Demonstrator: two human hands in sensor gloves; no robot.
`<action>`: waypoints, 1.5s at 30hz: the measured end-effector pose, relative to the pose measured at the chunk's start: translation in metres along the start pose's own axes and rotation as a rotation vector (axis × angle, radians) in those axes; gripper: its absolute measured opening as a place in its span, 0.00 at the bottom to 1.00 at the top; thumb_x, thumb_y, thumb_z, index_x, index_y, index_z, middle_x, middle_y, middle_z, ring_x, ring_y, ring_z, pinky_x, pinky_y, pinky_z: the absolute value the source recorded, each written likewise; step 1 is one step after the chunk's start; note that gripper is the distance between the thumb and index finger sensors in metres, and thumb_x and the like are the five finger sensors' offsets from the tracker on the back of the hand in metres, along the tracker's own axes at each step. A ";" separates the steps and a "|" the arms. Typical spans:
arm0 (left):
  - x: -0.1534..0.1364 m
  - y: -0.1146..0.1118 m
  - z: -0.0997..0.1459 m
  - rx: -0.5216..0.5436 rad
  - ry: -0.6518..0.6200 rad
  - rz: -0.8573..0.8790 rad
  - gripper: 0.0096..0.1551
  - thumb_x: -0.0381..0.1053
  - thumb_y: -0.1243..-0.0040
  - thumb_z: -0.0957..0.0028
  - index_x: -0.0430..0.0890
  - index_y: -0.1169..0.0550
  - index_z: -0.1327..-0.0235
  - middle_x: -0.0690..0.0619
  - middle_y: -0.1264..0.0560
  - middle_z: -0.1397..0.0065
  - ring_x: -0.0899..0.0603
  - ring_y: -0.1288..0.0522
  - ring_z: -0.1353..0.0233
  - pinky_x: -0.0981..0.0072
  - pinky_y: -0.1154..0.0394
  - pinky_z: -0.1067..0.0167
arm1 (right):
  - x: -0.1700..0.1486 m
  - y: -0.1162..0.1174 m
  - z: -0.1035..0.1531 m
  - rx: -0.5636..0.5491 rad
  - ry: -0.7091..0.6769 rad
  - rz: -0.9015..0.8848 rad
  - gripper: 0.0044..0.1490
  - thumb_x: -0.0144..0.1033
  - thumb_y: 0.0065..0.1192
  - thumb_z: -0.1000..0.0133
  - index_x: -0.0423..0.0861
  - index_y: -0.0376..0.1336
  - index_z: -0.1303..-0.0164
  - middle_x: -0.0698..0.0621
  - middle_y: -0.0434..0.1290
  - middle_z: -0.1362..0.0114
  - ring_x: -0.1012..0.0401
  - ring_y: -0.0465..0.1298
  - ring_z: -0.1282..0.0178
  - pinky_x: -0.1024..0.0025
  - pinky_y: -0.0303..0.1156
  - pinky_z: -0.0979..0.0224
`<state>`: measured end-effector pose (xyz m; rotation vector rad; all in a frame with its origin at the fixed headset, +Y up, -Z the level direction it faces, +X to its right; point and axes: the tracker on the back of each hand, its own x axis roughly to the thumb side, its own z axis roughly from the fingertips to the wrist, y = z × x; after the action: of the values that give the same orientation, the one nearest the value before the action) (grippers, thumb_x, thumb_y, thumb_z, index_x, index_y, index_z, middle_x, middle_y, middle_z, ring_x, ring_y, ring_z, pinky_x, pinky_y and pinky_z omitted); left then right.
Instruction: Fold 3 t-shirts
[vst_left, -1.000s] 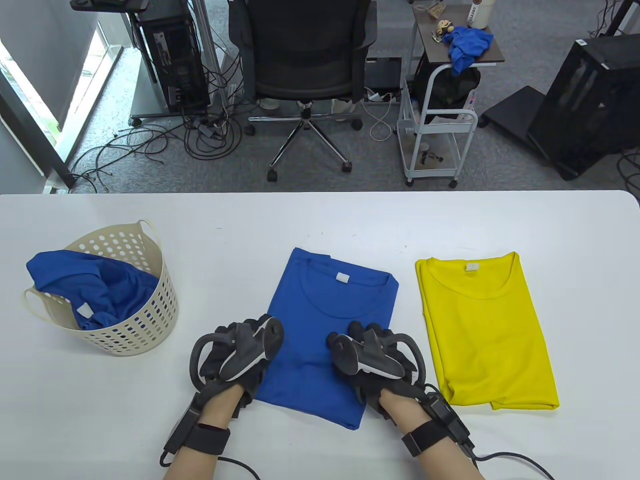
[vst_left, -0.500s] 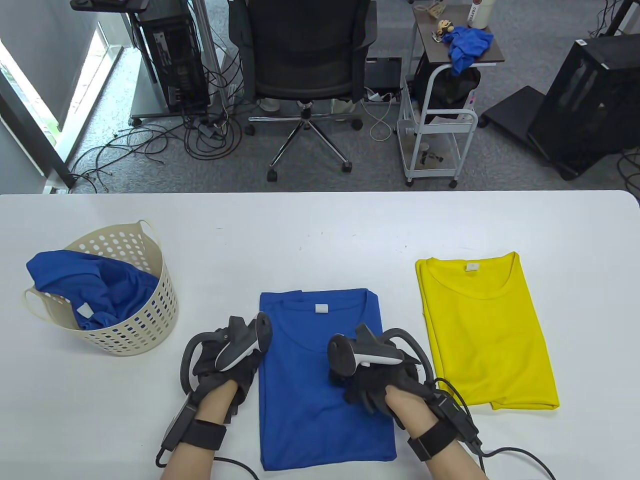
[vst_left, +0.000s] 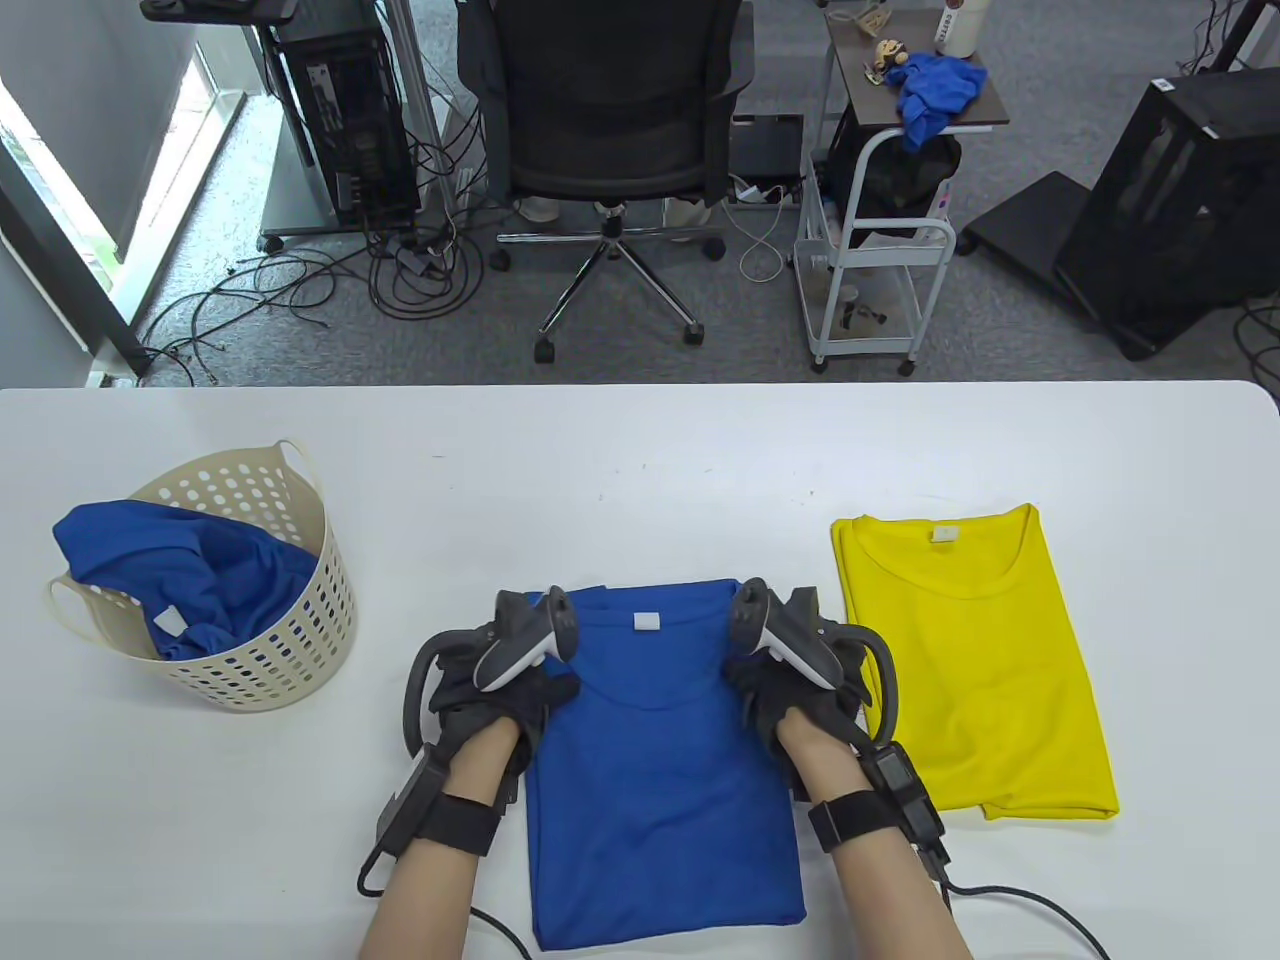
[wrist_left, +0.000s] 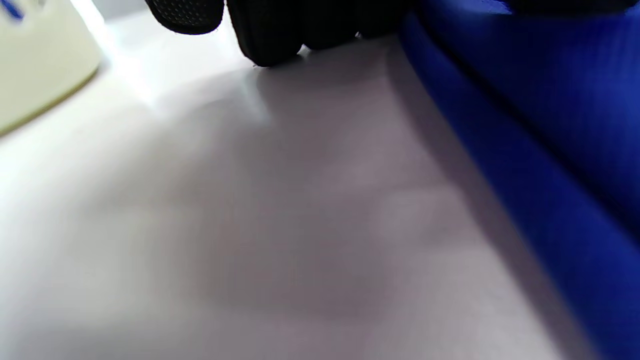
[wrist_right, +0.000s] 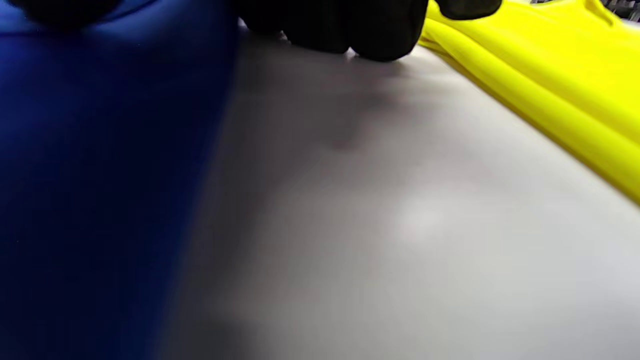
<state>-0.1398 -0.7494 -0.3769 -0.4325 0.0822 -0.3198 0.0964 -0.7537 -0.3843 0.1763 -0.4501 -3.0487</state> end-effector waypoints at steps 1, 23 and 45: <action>0.005 0.003 0.002 0.039 -0.034 -0.021 0.42 0.72 0.53 0.57 0.60 0.38 0.27 0.56 0.37 0.23 0.45 0.32 0.24 0.46 0.35 0.24 | 0.007 -0.002 0.000 -0.015 -0.016 0.037 0.44 0.57 0.58 0.50 0.45 0.56 0.28 0.43 0.63 0.27 0.41 0.66 0.30 0.34 0.55 0.25; 0.075 0.056 0.089 0.250 -0.382 0.361 0.24 0.65 0.39 0.56 0.61 0.23 0.46 0.62 0.25 0.34 0.50 0.23 0.33 0.51 0.28 0.31 | -0.107 -0.075 0.105 -0.257 0.067 0.196 0.29 0.41 0.59 0.49 0.44 0.64 0.39 0.44 0.70 0.35 0.46 0.71 0.35 0.38 0.60 0.26; 0.244 0.123 -0.005 0.369 -0.236 0.263 0.29 0.71 0.50 0.53 0.63 0.26 0.41 0.61 0.27 0.31 0.51 0.23 0.33 0.55 0.26 0.33 | -0.261 -0.059 -0.021 -0.398 0.391 0.109 0.30 0.41 0.58 0.48 0.50 0.61 0.34 0.49 0.69 0.32 0.48 0.71 0.32 0.40 0.59 0.25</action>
<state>0.1258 -0.7244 -0.4361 -0.0885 -0.1488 -0.0202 0.3552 -0.6847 -0.3940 0.6789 0.1647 -2.8182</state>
